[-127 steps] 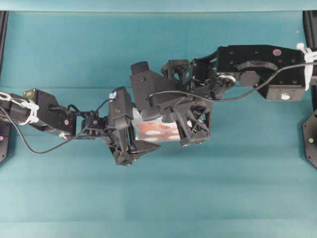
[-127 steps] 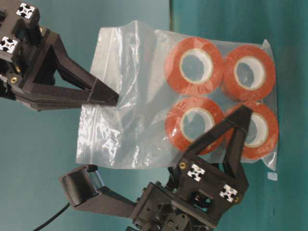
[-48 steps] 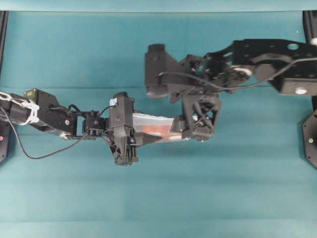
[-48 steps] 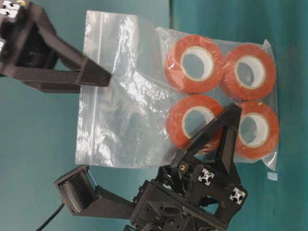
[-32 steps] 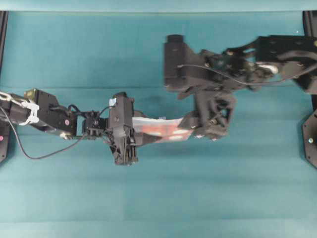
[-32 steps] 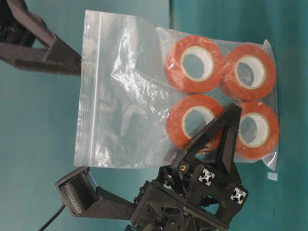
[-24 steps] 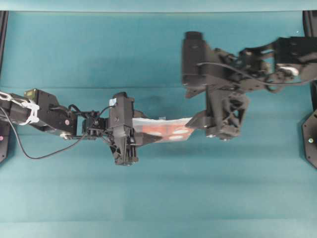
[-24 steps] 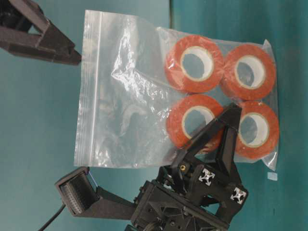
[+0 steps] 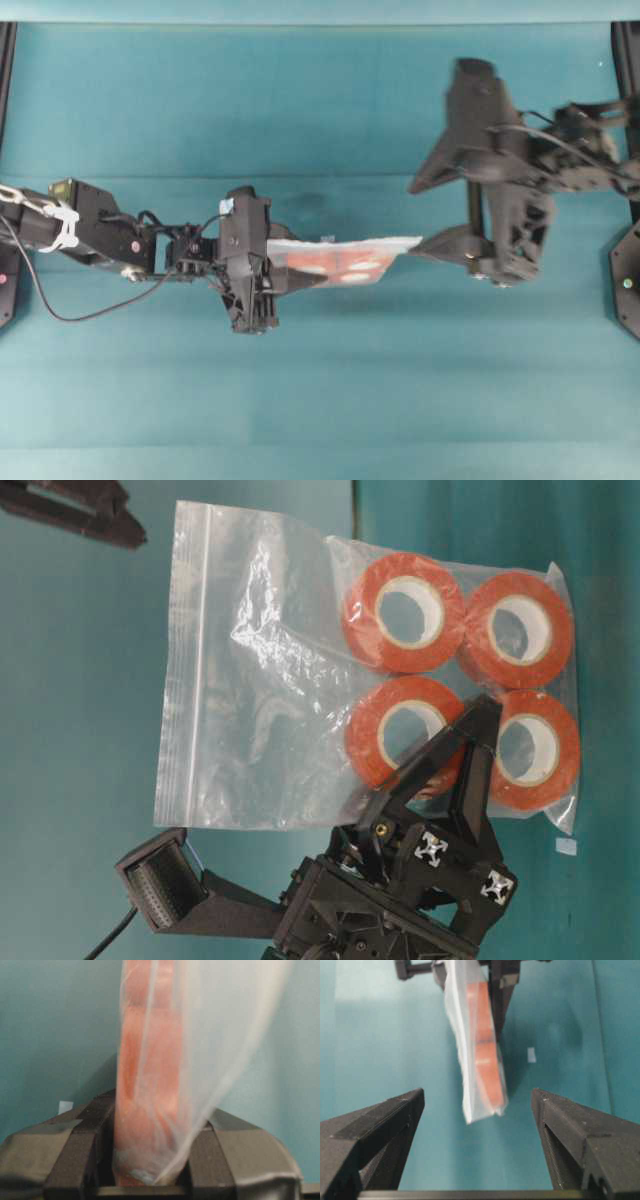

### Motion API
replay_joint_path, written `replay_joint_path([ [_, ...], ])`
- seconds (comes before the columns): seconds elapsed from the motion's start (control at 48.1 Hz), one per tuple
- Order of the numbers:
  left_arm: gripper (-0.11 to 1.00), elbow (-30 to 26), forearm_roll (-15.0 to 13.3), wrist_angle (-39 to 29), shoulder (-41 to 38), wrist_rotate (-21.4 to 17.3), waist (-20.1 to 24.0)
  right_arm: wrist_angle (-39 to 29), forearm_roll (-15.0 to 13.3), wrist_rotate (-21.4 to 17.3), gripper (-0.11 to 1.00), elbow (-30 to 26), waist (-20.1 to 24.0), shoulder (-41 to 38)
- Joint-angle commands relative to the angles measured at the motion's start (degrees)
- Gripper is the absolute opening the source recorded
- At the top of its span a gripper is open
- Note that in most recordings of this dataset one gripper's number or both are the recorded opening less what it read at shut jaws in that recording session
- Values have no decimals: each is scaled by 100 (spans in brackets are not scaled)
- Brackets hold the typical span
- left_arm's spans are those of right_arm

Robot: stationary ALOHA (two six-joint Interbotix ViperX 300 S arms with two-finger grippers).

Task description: Hand over the clear zip bag and make it stand upright.

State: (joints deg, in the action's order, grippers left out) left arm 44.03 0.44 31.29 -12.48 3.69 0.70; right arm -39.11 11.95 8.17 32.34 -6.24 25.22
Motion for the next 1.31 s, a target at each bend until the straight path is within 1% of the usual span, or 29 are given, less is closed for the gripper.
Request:
replay_joint_path([
  [0.0,24,-26,9,18,62,-9,-9,70,18,-18,90,35,9,229],
  [0.312,24,-35,9,18,62,-9,-18,70,18,-35,90,308,9,562],
  [1.288,24,-35,9,18,62,-9,-18,70,18,-35,90,360,44,571],
])
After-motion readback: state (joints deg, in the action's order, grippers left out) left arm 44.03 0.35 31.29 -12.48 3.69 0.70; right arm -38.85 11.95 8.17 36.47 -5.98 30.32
